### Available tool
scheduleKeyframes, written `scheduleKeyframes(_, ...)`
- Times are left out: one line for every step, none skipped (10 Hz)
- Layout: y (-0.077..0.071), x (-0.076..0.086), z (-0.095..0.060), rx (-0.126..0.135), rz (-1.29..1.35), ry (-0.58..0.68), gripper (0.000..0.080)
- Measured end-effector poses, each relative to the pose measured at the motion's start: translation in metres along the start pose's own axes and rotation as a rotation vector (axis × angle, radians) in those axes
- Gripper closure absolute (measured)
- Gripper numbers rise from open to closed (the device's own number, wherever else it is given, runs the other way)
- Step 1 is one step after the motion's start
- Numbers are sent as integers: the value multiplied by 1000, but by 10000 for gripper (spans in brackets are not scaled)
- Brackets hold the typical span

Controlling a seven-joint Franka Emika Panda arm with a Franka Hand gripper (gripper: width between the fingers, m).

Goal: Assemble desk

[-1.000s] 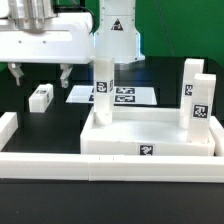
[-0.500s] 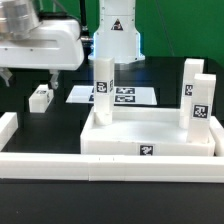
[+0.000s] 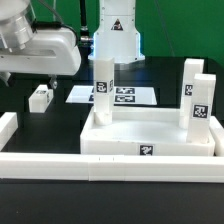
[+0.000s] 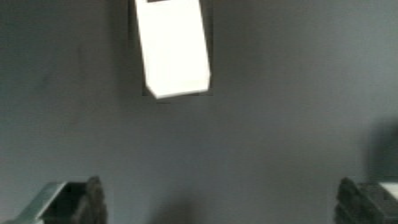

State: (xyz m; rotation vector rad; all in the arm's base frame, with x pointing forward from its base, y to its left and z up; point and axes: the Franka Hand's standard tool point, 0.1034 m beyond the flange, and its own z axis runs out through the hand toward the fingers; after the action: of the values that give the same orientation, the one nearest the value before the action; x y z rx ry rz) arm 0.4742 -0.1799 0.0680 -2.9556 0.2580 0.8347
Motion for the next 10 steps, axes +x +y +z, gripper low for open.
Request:
scheduleKeyframes(6, 0, 4, -36, -1, -60, 150)
scheduleKeyframes(7, -4, 8, -43, -4, -131, 150)
scheduleKeyframes(9, -3, 16, -68, -17, -156, 150)
scheduleKeyframes(10, -6, 22, -86, -47, -188, 150)
scheduleKeyframes(8, -12, 27, -79, -44, -235, 150)
scheduleKeyframes(8, -17, 29, -68, -30, -336, 150)
scheduleKeyframes(8, -14, 31, -70, -22, -409, 150)
scheduleKeyframes(8, -16, 34, -68, -17, -455, 150)
scheduleKeyframes(7, -26, 39, -49, 0, -556, 150)
scheduleKeyframes(8, -32, 46, -37, 19, -667, 150)
